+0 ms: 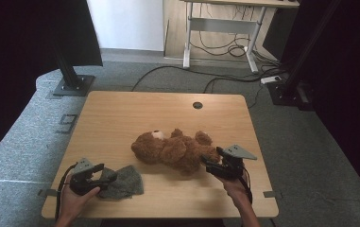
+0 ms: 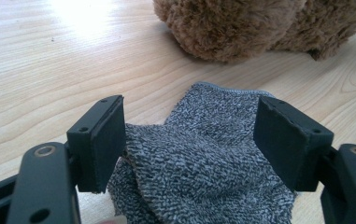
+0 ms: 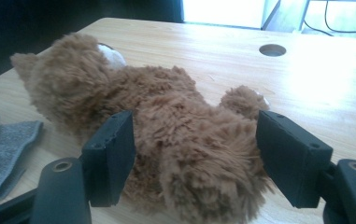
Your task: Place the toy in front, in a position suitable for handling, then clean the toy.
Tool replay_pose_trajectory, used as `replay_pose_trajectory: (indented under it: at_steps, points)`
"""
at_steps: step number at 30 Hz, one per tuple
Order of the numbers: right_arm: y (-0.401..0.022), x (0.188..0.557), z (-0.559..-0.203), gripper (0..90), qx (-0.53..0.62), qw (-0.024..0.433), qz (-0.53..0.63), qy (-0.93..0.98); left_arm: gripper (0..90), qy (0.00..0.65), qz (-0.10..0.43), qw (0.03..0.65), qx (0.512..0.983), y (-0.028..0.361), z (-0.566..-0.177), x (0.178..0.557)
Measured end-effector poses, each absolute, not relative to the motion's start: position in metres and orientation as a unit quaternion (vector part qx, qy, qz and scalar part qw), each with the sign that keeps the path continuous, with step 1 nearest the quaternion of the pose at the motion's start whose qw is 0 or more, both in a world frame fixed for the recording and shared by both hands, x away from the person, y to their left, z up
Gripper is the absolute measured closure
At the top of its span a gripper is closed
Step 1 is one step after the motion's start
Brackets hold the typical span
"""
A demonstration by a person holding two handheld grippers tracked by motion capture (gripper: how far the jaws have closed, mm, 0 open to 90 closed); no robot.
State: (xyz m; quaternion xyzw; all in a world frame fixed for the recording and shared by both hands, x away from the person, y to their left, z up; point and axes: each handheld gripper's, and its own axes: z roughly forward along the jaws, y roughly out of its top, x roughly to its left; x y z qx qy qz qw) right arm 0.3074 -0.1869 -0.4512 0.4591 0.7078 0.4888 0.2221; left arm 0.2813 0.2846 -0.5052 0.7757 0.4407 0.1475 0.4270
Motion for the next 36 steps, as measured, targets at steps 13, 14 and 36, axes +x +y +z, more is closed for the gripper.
replay_pose_trajectory:
  at_steps: [13, 14, 36]
  points:
    - [-0.188, 0.305, -0.432, 27.7, 0.45, 0.221, 0.516, 0.694, 18.7, 0.426, 0.13, 0.423, 0.789, 0.278, -0.504, 0.281]
    - [-0.186, 0.306, -0.43, 27.7, 0.449, 0.221, 0.518, 0.694, 18.0, 0.422, 0.126, 0.422, 0.792, 0.277, -0.504, 0.281]
    - [-0.162, 0.321, -0.426, 27.6, 0.438, 0.21, 0.515, 0.706, 15.9, 0.385, 0.105, 0.327, 0.857, 0.242, -0.53, 0.29]
